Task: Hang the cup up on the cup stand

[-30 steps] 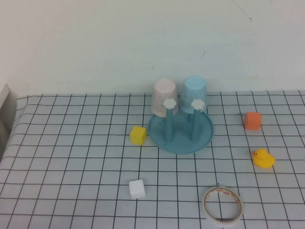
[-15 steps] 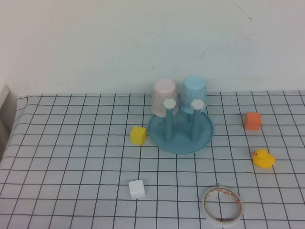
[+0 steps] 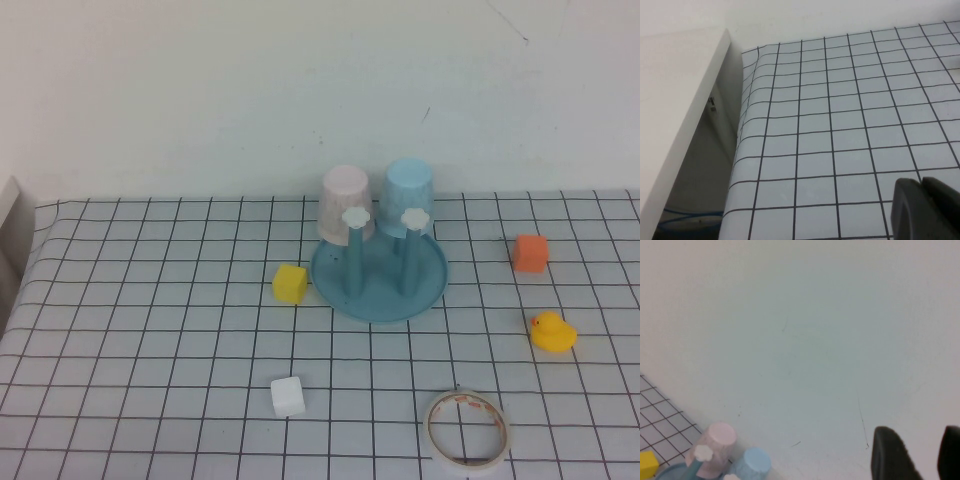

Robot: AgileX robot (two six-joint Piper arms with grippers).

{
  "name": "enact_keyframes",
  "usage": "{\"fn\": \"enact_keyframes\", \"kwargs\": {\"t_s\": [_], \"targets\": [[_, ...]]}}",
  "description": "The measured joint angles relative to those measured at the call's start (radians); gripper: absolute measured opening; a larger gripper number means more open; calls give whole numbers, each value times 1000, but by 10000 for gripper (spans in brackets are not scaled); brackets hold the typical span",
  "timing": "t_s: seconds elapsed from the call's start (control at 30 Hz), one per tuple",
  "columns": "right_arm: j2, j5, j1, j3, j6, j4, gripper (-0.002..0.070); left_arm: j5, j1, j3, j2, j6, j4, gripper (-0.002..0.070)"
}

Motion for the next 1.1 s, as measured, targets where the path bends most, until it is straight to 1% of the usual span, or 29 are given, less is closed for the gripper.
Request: {"fn": "enact_keyframes", "kwargs": {"t_s": [0.2, 0.43, 0.53, 0.7, 0.9, 1.1], "targets": [[0, 0, 0, 0, 0, 0, 216, -3, 0, 1, 0, 134, -96, -1], [0, 0, 0, 0, 0, 0, 216, -3, 0, 2, 0, 167, -123, -1], [0, 0, 0, 0, 0, 0, 216, -3, -27, 2, 0, 170, -121, -1], [0, 0, 0, 0, 0, 0, 216, -3, -95, 2, 0, 170, -113, -1], [0, 0, 0, 0, 0, 0, 216, -3, -100, 2, 0, 24, -80, -1], [0, 0, 0, 0, 0, 0, 216, -6, -100, 2, 0, -8, -41, -1]]}}
